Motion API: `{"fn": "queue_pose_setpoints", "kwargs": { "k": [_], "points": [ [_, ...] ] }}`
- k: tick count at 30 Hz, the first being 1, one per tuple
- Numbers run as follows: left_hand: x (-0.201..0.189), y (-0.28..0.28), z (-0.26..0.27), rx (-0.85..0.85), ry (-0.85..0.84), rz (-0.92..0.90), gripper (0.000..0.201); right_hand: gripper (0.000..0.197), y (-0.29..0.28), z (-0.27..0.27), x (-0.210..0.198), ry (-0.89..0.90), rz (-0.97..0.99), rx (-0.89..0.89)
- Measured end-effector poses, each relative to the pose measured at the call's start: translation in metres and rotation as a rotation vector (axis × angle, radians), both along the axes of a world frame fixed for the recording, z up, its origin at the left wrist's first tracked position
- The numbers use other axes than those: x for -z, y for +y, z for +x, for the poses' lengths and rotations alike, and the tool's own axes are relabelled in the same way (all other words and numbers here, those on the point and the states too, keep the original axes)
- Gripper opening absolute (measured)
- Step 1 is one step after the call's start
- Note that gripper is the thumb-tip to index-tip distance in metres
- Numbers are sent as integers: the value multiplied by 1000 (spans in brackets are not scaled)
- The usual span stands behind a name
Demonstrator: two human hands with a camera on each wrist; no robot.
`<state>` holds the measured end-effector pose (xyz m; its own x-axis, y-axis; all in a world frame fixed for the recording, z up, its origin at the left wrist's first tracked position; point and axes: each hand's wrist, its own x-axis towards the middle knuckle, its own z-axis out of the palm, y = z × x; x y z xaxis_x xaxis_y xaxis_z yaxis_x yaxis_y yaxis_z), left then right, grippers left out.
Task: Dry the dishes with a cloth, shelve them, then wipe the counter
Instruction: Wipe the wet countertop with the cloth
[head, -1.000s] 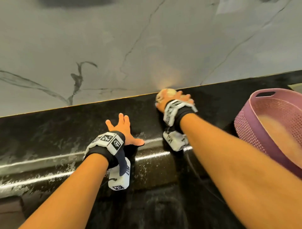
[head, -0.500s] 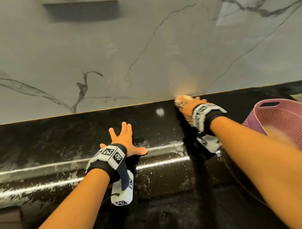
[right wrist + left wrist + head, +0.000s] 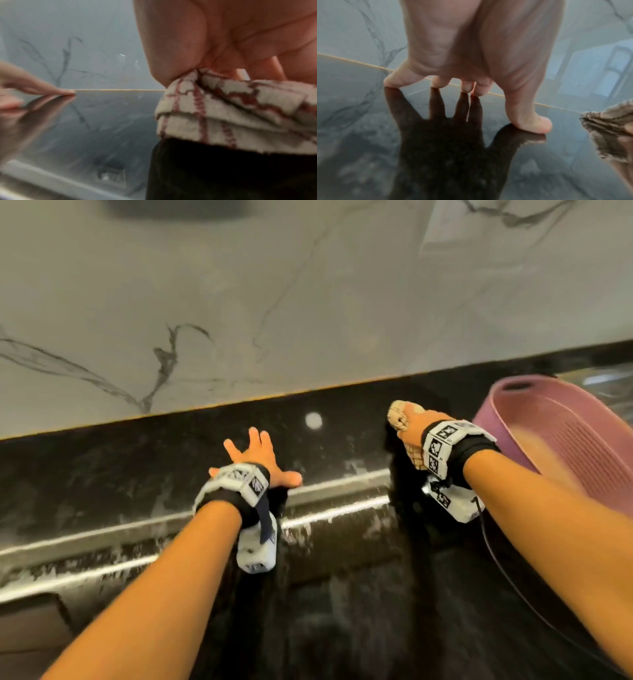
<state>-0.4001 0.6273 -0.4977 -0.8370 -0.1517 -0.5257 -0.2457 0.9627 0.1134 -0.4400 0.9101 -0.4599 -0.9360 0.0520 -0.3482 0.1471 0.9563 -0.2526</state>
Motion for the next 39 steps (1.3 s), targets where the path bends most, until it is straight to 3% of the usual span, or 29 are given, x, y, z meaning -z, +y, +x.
{"fn": "queue_pose_setpoints", "kwargs": {
  "k": [3,5,8,15,19,24,28,32,37,39],
  "points": [
    [-22,26,26,81,38,-2,90,43,-2,47,-3,-101,96,-119],
    [-36,48,48,182,45,-31,75,58,-7,70,1,-158,177,-158],
    [-47,79,90,324,12,-46,71,80,-1,116,7,-177,241,-171],
    [-55,113,166,523,-75,54,58,53,29,215,-25,-236,164,-292],
    [-90,132,185,562,-60,132,60,39,47,238,-77,-104,96,-278],
    [-156,174,185,527,161,175,54,37,87,235,-156,182,34,-269],
    [-187,215,178,452,254,183,53,33,132,208,-202,349,128,-183],
    [-188,254,172,413,244,113,54,31,146,172,-204,228,255,-230],
    [-165,286,161,369,155,34,55,33,157,116,-166,16,517,-379],
    [-159,290,160,348,119,5,56,37,153,115,-163,-101,490,-436]
  ]
}}
